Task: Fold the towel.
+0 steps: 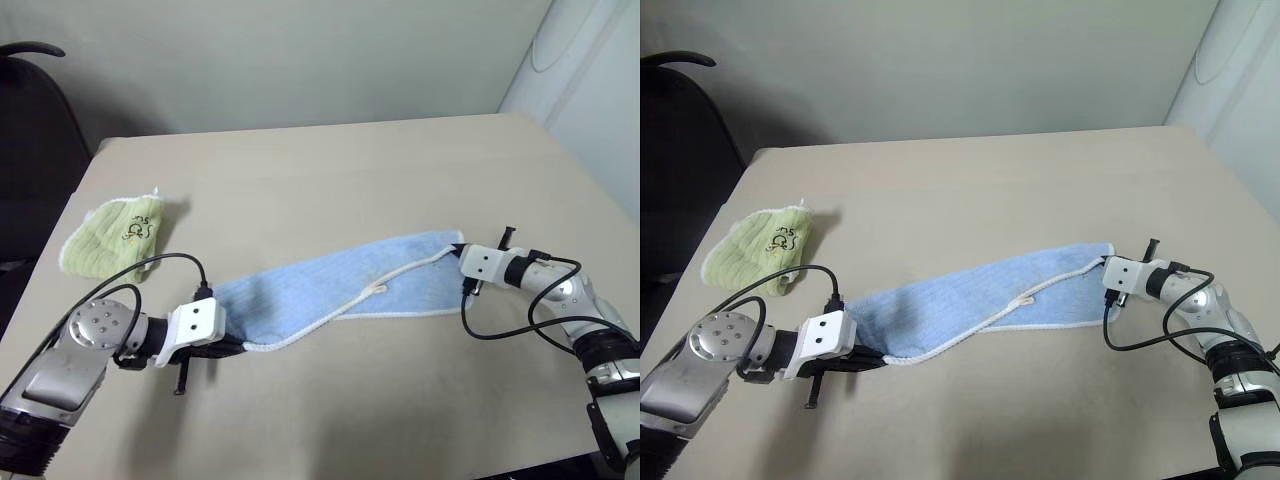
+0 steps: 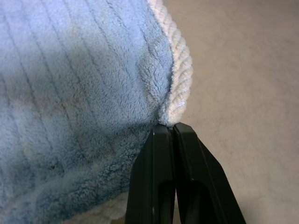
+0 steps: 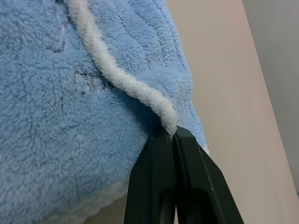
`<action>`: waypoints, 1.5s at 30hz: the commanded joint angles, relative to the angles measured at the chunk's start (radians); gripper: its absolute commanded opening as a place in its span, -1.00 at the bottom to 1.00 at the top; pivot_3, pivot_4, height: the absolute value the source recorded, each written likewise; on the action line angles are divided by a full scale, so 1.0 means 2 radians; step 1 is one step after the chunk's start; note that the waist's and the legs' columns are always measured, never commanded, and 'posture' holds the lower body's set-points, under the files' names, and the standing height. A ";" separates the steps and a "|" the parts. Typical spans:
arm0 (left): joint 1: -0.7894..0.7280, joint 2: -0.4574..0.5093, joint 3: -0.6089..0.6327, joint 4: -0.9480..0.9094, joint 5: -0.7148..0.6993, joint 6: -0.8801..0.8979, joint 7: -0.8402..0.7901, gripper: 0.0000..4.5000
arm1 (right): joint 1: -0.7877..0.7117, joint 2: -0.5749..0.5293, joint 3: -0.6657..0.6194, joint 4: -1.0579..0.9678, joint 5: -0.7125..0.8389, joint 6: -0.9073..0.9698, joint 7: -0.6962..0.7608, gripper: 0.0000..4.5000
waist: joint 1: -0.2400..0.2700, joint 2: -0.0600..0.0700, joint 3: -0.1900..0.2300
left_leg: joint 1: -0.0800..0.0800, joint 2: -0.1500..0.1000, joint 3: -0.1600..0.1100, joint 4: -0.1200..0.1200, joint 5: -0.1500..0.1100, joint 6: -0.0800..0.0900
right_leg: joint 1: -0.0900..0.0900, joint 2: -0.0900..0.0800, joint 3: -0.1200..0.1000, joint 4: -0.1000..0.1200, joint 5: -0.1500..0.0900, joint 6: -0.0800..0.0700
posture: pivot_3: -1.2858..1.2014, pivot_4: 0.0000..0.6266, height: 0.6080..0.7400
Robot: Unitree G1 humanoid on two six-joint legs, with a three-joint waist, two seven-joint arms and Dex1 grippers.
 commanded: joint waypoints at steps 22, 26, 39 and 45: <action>-0.497 -0.177 0.152 0.237 -0.146 0.109 0.266 -0.99 | -0.342 -0.091 -0.045 0.193 0.005 0.021 0.012 -1.00 | 0.002 0.000 0.002 | -0.004 0.000 0.000 -0.001 0.005 -0.006 | -0.003 0.000 0.000 0.000 0.001 0.001 | 0.03 -0.52 1.00; -0.473 -0.153 0.152 0.216 -0.150 0.110 0.230 -0.99 | -0.341 -0.099 -0.064 0.183 0.043 0.018 0.068 -1.00 | -0.002 0.000 0.002 | -0.004 0.000 0.000 -0.003 0.006 -0.006 | -0.002 0.000 0.000 -0.004 0.001 0.001 | 0.03 -0.52 1.00; 0.019 -0.080 0.184 -0.130 -0.206 0.203 0.129 -0.99 | 0.127 -0.142 -0.130 -0.206 0.252 0.202 0.324 -1.00 | 0.005 0.000 0.002 | -0.010 0.000 0.001 -0.003 0.004 -0.004 | -0.006 0.000 0.001 -0.008 0.000 0.002 | 0.03 -0.52 1.00; 0.125 -0.085 0.224 -0.177 -0.234 0.226 0.135 -0.99 | 0.183 -0.181 -0.153 -0.245 0.275 0.252 0.365 -1.00 | 0.003 -0.003 0.004 | -0.001 0.000 0.001 -0.001 0.002 0.000 | 0.002 0.000 0.001 -0.005 0.001 0.002 | 0.03 -0.52 1.00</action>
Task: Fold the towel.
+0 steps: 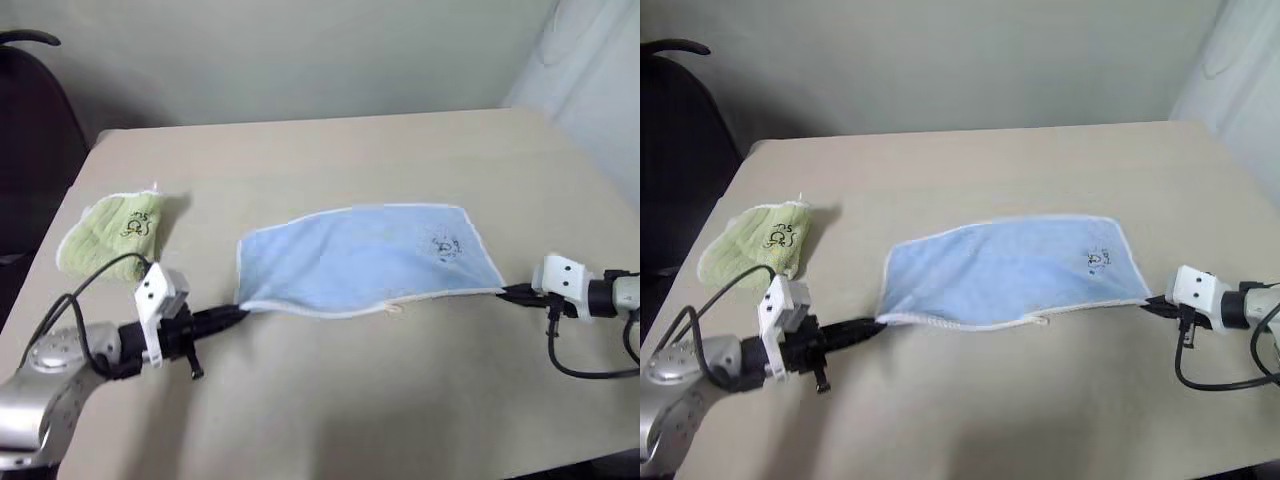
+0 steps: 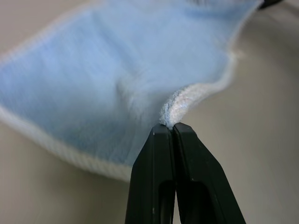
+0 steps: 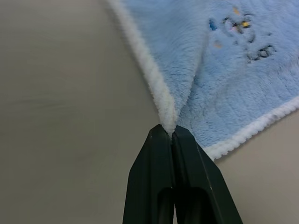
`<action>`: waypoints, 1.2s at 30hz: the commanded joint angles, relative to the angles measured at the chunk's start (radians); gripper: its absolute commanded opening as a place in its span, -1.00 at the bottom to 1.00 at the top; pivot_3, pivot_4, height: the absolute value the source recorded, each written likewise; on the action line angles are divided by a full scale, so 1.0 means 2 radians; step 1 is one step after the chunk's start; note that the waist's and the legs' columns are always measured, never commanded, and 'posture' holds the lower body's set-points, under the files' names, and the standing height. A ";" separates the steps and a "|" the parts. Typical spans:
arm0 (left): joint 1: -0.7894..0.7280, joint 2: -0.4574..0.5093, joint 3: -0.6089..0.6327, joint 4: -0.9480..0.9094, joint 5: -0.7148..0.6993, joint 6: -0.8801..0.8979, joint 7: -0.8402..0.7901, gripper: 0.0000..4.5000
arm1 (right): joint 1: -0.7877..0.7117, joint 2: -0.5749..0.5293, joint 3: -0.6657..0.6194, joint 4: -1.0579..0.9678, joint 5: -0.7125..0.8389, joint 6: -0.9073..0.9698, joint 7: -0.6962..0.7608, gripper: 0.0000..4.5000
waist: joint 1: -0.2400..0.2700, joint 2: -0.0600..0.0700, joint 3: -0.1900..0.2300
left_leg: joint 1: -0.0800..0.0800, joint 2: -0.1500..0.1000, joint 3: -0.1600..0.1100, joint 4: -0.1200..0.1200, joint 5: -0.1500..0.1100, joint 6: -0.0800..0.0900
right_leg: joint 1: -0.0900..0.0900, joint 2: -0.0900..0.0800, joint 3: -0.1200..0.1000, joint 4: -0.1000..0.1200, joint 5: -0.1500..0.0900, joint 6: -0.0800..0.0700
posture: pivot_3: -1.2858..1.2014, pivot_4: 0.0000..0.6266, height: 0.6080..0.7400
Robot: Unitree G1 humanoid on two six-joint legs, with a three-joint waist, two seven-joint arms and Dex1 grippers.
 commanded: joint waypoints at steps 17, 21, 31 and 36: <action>-0.182 -0.039 -0.023 0.162 0.031 -0.009 0.098 -0.99 | -0.333 0.089 0.097 0.288 -0.158 -0.117 -0.055 -1.00 | -0.003 0.000 0.000 | 0.006 -0.001 0.000 0.002 0.002 -0.003 | 0.005 0.000 0.002 0.002 0.001 0.002 | 0.03 -0.52 1.00; -0.219 -0.045 -0.059 0.213 0.071 -0.034 0.095 -0.99 | -0.403 0.127 0.133 0.388 -0.221 -0.151 -0.134 -1.00 | -0.003 0.000 0.000 | 0.003 -0.001 0.000 0.001 0.002 -0.003 | 0.002 0.000 0.003 0.004 0.001 0.001 | 0.03 -0.52 1.00; -0.250 -0.063 -0.103 0.268 0.127 -0.072 0.087 -1.00 | -0.446 0.171 0.175 0.483 -0.301 -0.193 -0.250 -0.91 | -0.002 0.000 0.000 | 0.000 -0.001 0.000 0.002 0.002 -0.004 | -0.002 0.000 0.002 0.005 0.001 0.001 | 0.03 -0.52 1.00; -0.245 -0.068 -0.096 0.272 0.130 -0.072 0.093 -0.52 | -0.443 0.165 0.181 0.488 -0.317 -0.212 -0.291 -0.31 | -0.002 0.000 0.000 | 0.000 -0.001 0.000 0.002 0.002 -0.004 | -0.002 0.000 0.002 0.005 0.001 0.000 | 0.03 -0.52 1.00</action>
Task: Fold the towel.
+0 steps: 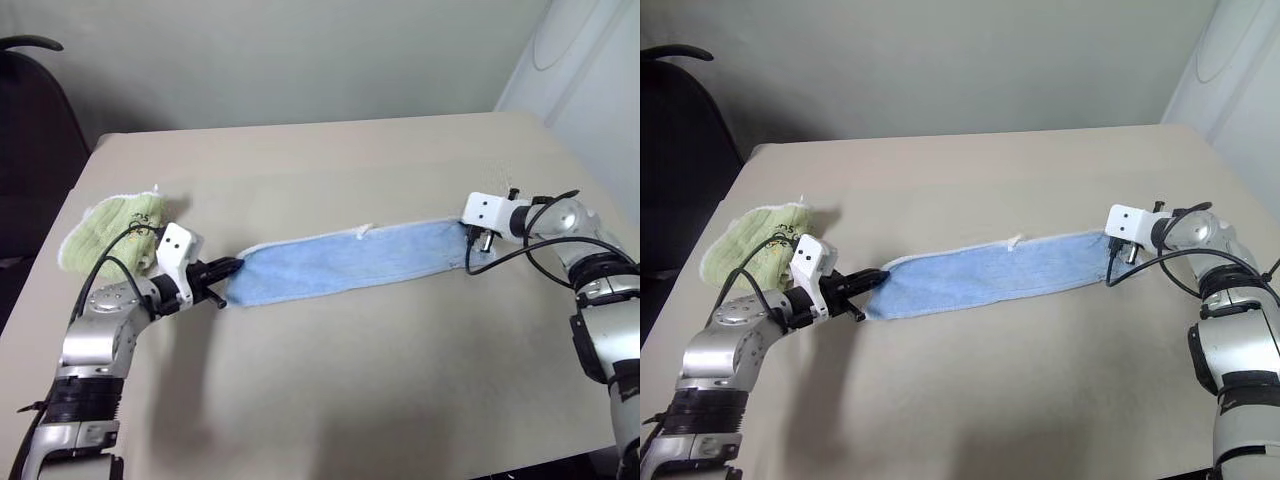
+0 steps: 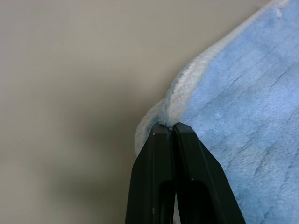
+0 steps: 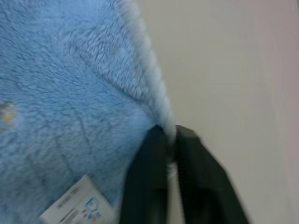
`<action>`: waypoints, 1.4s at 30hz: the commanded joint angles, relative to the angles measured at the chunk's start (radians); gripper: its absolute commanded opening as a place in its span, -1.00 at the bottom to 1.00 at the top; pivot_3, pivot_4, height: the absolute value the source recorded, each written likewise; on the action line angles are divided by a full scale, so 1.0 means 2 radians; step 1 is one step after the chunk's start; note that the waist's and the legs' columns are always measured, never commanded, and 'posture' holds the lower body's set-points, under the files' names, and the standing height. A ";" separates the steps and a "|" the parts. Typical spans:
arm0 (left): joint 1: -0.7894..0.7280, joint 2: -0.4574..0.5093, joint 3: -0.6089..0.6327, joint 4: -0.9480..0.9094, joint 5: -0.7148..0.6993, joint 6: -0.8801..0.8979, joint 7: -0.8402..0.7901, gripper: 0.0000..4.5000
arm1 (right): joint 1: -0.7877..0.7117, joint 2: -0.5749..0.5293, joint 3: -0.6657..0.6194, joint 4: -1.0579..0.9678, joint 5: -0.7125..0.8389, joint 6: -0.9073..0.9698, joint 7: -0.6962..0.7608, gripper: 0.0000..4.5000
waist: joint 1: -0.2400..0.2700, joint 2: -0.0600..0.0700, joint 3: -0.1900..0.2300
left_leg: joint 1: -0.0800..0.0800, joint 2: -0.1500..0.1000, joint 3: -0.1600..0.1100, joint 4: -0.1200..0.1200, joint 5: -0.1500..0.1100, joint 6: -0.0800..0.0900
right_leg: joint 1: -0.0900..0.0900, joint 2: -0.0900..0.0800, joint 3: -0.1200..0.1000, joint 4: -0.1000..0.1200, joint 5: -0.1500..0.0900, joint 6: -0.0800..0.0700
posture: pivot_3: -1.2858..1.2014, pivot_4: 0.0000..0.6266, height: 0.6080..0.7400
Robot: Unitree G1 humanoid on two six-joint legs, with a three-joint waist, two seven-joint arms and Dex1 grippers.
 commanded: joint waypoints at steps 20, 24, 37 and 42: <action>0.009 -0.054 0.053 -0.158 0.001 -0.006 0.130 0.90 | 0.198 -0.001 -0.350 -0.390 0.448 0.626 0.022 1.00 | 0.004 -0.001 0.000 | 0.000 0.000 0.001 0.000 0.000 -0.001 | 0.000 0.000 0.000 -0.002 0.000 0.000 | 0.03 -0.52 1.00; 0.000 -0.069 0.030 -0.178 -0.008 0.006 0.125 0.90 | 0.255 0.025 -0.430 -0.478 0.513 0.769 -0.065 1.00 | 0.003 -0.001 0.000 | 0.001 0.000 0.002 0.000 0.001 -0.001 | 0.000 0.000 0.000 -0.001 0.000 0.000 | 0.03 -0.52 1.00; -0.015 -0.114 -0.026 -0.192 -0.016 0.015 0.116 0.90 | 0.309 0.151 -0.571 -0.567 0.600 0.959 -0.225 1.00 | 0.001 -0.002 0.000 | 0.002 0.000 0.002 0.001 0.001 0.000 | 0.001 0.000 0.001 0.000 -0.001 0.001 | 0.03 -0.52 1.00; -0.011 -0.119 -0.031 -0.195 -0.013 0.013 0.118 0.90 | 0.277 0.181 -0.570 -0.520 0.590 0.923 -0.252 1.00 | -0.005 -0.003 -0.001 | 0.004 0.000 0.002 0.001 0.000 0.001 | 0.003 0.000 0.001 0.000 -0.001 0.001 | 0.03 -0.52 1.00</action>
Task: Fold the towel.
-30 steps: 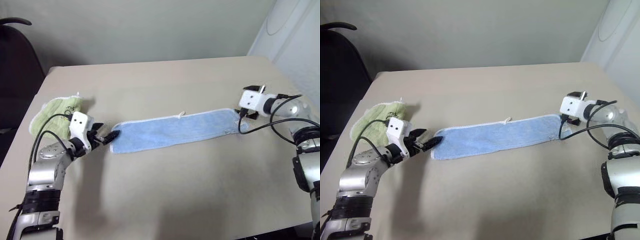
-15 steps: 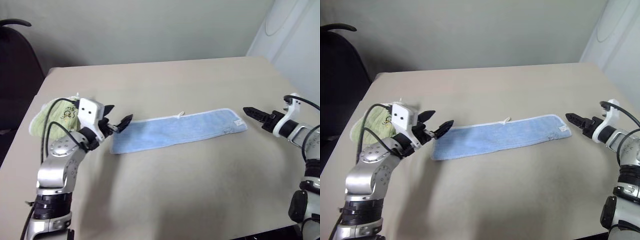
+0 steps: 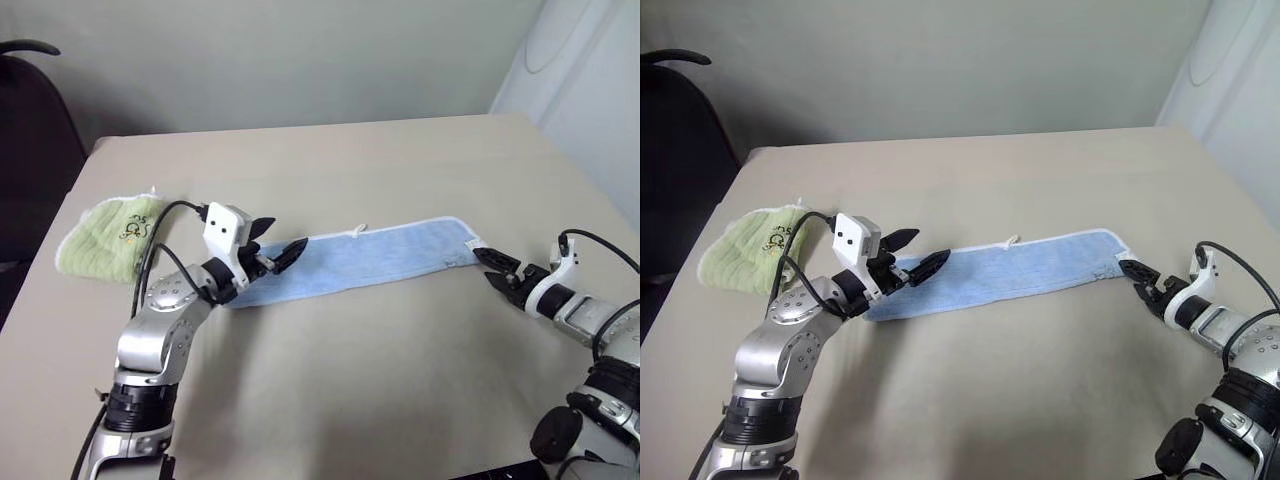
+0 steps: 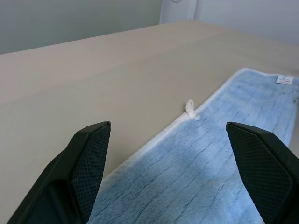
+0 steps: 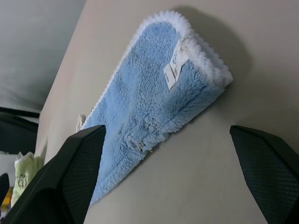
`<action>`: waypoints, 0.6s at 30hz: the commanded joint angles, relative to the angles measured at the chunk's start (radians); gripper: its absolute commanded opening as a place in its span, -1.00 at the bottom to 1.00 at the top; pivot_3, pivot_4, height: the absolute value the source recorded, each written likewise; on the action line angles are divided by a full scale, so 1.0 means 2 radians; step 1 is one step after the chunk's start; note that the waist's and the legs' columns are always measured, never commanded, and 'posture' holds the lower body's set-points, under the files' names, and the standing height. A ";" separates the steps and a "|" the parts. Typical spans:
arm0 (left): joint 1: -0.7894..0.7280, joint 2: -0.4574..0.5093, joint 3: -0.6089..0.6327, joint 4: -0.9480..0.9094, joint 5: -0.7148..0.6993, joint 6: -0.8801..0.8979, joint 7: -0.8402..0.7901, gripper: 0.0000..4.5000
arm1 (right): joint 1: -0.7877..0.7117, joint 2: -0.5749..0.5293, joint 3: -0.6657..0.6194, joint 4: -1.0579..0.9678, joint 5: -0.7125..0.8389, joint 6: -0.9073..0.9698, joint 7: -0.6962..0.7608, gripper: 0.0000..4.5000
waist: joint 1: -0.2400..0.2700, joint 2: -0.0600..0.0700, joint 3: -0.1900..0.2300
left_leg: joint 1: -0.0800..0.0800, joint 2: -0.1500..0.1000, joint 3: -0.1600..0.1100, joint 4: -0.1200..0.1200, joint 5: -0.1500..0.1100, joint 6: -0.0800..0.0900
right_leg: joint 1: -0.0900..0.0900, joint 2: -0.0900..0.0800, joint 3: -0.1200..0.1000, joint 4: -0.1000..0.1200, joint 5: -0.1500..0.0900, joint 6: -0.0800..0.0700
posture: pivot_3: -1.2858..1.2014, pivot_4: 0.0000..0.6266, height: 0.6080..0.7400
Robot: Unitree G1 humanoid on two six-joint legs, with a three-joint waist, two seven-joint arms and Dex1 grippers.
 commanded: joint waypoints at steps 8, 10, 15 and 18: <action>0.004 -0.013 -0.005 -0.040 -0.002 -0.002 0.008 0.90 | -0.093 0.012 0.049 0.160 -0.027 -0.124 -0.007 1.00 | -0.008 -0.001 0.000 | 0.006 -0.002 0.000 0.000 -0.004 0.006 | 0.003 0.001 0.007 0.000 0.000 0.002 | 0.03 -0.52 1.00; 0.006 -0.013 -0.004 -0.044 -0.002 -0.001 0.010 0.90 | -0.109 0.006 0.060 0.191 -0.034 -0.145 -0.005 1.00 | -0.008 -0.001 0.000 | 0.006 -0.002 0.001 0.000 -0.004 0.006 | 0.003 0.001 0.007 0.000 0.000 0.003 | 0.03 -0.52 1.00; 0.013 -0.013 -0.005 -0.054 -0.001 0.000 0.018 0.91 | -0.130 0.001 0.075 0.245 -0.045 -0.184 -0.011 0.92 | -0.008 -0.001 0.000 | 0.006 -0.002 0.002 0.000 -0.004 0.006 | 0.003 0.001 0.008 0.000 0.000 0.003 | 0.03 -0.52 1.00; 0.014 -0.012 -0.004 -0.057 0.000 0.000 0.021 0.92 | -0.131 0.000 0.069 0.254 -0.039 -0.196 -0.019 0.60 | -0.008 -0.002 -0.001 | 0.006 -0.002 0.002 0.000 -0.004 0.007 | 0.003 0.001 0.008 0.000 0.001 0.003 | 0.03 -0.52 1.00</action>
